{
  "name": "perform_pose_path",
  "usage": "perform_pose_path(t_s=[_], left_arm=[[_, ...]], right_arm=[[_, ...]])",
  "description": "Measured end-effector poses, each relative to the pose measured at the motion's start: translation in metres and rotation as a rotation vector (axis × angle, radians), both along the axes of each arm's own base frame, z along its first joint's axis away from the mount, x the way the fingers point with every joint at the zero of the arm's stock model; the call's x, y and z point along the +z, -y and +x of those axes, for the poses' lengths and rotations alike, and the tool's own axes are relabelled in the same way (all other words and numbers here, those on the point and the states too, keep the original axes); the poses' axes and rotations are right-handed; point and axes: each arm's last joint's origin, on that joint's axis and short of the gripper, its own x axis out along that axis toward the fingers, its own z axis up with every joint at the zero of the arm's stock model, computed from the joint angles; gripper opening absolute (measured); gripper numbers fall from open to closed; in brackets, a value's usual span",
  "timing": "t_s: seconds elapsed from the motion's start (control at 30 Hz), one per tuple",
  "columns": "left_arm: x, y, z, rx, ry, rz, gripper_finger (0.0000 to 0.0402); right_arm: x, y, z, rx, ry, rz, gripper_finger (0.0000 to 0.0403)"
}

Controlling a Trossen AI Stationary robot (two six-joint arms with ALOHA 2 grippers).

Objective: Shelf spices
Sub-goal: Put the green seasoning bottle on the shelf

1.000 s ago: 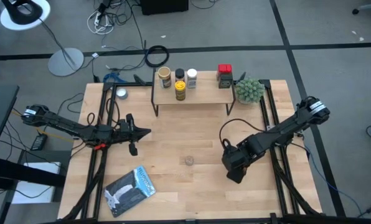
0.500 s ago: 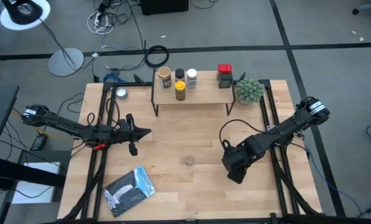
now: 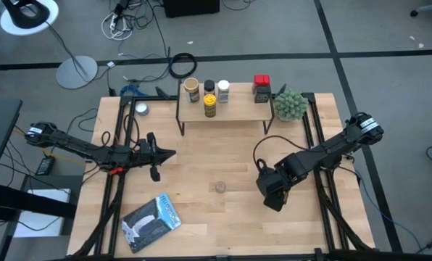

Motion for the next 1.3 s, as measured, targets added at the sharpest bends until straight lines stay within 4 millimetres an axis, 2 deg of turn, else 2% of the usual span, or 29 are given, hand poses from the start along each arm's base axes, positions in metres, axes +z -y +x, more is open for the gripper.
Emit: perform_pose_path(t_s=[0.13,0.3,0.43,0.73,0.97,1.3], left_arm=[[0.0,0.0,0.0,0.0,0.0,0.0,0.0002],[0.0,0.0,0.0,0.0,0.001,0.0,0.0002],[0.0,0.0,0.0,0.0,0.004,-0.001,0.0002],[0.001,0.0,0.0,0.0,0.008,-0.002,0.0002],[0.001,0.0,0.0,0.0,0.008,-0.002,0.0002],[0.001,0.0,0.0,0.0,0.006,0.004,0.0002]], right_arm=[[0.021,0.012,0.006,0.027,0.014,-0.045,0.0203],[0.052,0.041,0.012,0.034,0.01,-0.081,0.0203],[0.081,0.072,0.015,0.04,0.033,-0.13,0.0203],[0.143,0.149,0.021,0.027,0.231,-0.26,0.0203],[0.151,0.2,0.046,0.071,0.216,-0.308,0.0203],[0.149,0.251,0.096,0.194,0.247,-0.332,0.0203]])
